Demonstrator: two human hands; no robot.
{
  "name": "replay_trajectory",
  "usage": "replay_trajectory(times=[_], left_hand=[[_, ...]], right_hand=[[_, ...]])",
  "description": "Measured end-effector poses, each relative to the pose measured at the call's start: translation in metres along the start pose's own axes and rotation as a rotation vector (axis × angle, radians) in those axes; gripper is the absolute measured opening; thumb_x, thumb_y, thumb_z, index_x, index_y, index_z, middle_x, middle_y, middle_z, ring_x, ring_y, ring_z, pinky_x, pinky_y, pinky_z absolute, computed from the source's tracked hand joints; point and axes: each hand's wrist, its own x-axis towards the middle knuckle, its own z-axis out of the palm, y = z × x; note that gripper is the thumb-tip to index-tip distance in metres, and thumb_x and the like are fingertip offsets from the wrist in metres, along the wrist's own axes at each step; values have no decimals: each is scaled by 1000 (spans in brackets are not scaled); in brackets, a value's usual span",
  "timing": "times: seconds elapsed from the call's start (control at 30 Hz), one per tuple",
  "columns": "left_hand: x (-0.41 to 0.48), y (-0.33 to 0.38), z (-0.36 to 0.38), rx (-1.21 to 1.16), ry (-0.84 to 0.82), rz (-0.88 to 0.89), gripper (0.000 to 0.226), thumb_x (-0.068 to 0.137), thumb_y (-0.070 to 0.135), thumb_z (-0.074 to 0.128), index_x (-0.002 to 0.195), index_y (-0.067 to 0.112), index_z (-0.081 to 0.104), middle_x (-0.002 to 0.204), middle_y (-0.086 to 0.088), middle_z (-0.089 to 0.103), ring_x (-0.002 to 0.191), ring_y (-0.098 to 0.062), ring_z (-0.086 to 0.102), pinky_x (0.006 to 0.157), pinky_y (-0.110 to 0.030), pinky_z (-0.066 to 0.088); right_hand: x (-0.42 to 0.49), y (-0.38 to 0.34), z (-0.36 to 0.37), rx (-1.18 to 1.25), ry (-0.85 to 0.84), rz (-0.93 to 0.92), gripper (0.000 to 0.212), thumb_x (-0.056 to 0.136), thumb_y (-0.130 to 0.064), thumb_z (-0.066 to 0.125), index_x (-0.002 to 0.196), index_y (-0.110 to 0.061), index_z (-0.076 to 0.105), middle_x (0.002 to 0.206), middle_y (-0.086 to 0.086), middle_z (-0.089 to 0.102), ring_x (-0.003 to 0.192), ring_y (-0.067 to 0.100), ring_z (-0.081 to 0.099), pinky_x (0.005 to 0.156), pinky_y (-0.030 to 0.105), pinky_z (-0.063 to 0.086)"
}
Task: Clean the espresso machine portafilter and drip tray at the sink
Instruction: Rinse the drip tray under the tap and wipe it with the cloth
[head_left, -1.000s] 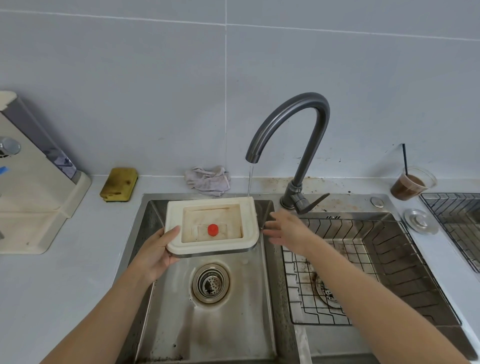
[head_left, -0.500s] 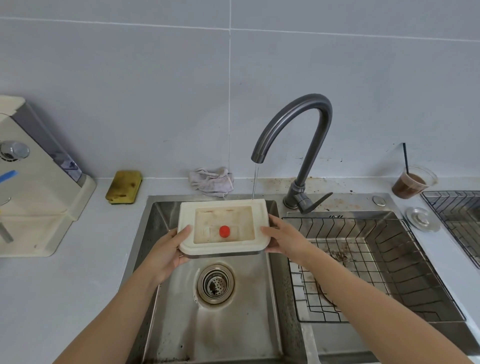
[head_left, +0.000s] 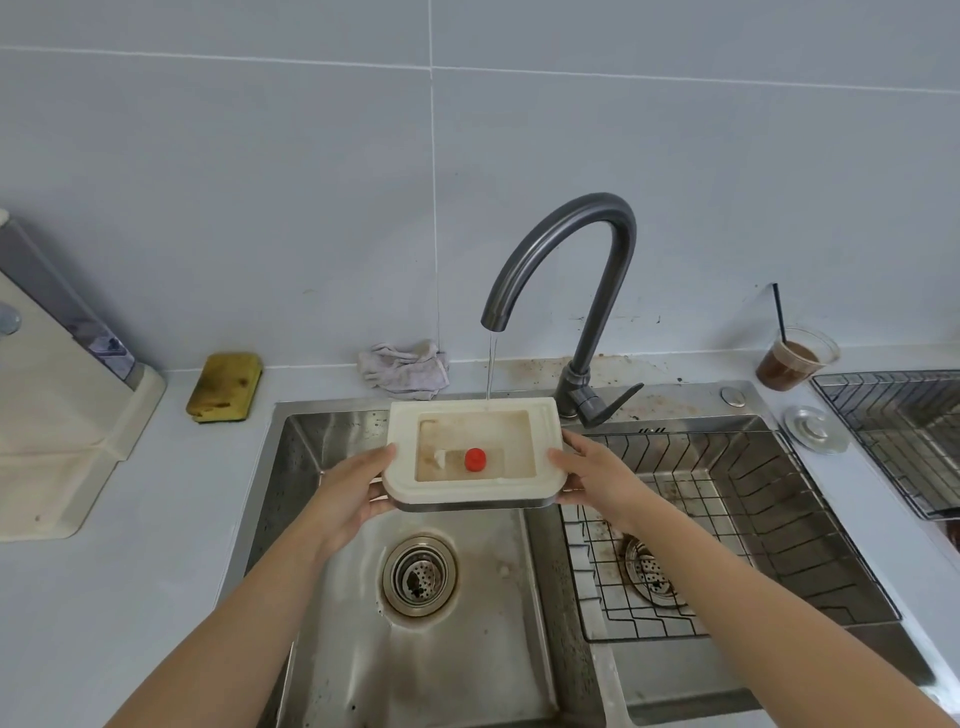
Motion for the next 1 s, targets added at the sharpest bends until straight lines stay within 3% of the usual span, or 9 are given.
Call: replay_trajectory(times=[0.17,0.27,0.37,0.5,0.7,0.93,1.0], left_hand=[[8,3,9,13,-45,-11,26,95,19,48,113,3,57,100,-13,65,85,-23,63,66,-26,59],[12,5,18,29,-60,-17,21,94,18,49,106,5,60,95,-11,65,82,-22,63,63,-25,59],[14,5,27,45,-81,-22,19,94,18,49,105,6,60,93,-10,65,80,-21,63,61,-23,59],[16,4,35,66,-119,-28,16,95,18,48,99,10,61,93,-9,66,82,-22,63,67,-27,58],[21,3,45,95,-156,-35,15,94,17,49,100,11,61,92,-10,67,83,-23,63,85,-37,51],[23,4,56,110,-196,-33,13,94,16,49,97,12,61,92,-9,68,84,-24,64,87,-39,51],[25,3,58,123,-205,-37,13,94,16,50,96,13,62,85,-5,71,79,-20,67,81,-35,54]], right_hand=[[-7,-3,-11,29,36,-14,41,96,-11,44,137,-15,40,118,9,59,101,27,61,76,33,56],[-10,-4,-20,37,72,-14,43,96,-11,45,138,-14,39,117,9,59,98,25,61,75,34,56],[-12,-2,-28,31,103,-9,44,96,-13,46,139,-13,38,115,9,61,101,27,62,85,41,54],[-19,-1,-34,17,116,-20,38,97,-14,43,135,-15,42,103,2,63,90,20,62,75,31,55],[-26,1,-44,4,158,-24,39,97,-13,42,137,-16,41,102,3,62,86,18,62,75,31,55],[-33,-1,-53,-11,195,-37,38,97,-14,41,135,-17,42,103,3,62,99,25,60,90,41,51],[-34,0,-56,-15,206,-32,40,97,-14,42,137,-17,41,110,7,61,102,26,59,92,43,50]])
